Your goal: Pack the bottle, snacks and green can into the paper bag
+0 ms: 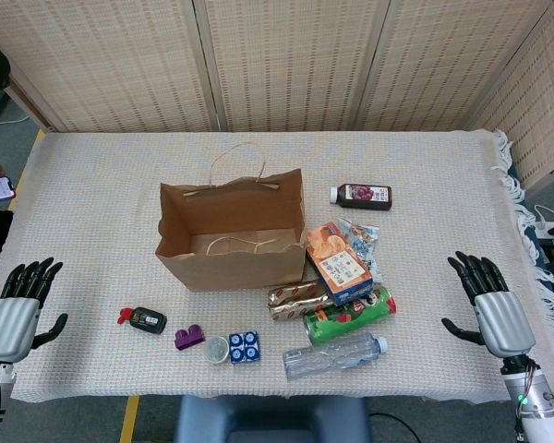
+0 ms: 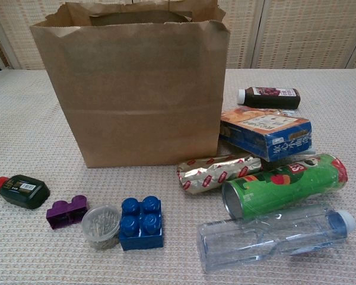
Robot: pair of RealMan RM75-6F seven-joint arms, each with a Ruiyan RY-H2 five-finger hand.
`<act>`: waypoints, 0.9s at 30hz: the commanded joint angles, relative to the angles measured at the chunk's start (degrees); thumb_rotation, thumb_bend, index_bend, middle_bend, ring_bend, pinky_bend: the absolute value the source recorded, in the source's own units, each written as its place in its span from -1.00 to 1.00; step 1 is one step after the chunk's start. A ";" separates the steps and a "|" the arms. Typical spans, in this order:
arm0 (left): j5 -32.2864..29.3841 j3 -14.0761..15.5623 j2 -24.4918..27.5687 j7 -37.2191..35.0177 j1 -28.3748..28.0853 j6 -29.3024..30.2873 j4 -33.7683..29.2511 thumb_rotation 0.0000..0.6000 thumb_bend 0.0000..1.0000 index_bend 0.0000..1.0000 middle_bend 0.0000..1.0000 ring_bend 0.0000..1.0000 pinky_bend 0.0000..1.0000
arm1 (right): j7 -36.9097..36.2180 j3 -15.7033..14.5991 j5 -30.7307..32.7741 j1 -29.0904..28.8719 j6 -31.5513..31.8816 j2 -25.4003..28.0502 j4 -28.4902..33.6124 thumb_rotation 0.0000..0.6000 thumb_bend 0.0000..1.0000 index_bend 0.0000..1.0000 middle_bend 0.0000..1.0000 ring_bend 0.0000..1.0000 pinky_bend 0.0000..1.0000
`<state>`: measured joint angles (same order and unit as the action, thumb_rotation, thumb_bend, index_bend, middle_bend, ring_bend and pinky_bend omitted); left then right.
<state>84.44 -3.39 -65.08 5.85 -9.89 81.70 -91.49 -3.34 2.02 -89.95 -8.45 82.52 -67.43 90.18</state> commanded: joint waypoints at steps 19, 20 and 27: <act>-0.16 -0.07 0.01 0.06 -0.16 -0.24 0.03 1.00 -0.32 -0.92 -1.00 -1.00 -1.00 | 1.41 -2.79 -3.34 -1.96 -4.40 1.91 1.10 1.00 -0.84 -1.00 -1.00 -1.00 -1.00; -0.16 -0.06 0.01 0.05 -0.16 -0.24 0.03 1.00 -0.32 -0.92 -1.00 -1.00 -1.00 | 1.37 -3.09 -4.20 -2.14 -4.38 1.90 1.36 1.00 -0.84 -1.00 -1.00 -1.00 -1.00; -0.24 -0.08 -0.04 0.24 -0.11 -0.16 -0.07 1.00 -0.32 -0.92 -1.00 -1.00 -1.00 | 2.43 -4.99 -10.41 -3.70 -4.39 1.04 2.95 1.00 -0.84 -1.00 -0.79 -0.93 -0.84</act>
<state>84.20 -3.47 -65.12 6.10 -10.01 81.54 -91.56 -1.43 -2.34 -99.19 -11.59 78.32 -66.05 92.62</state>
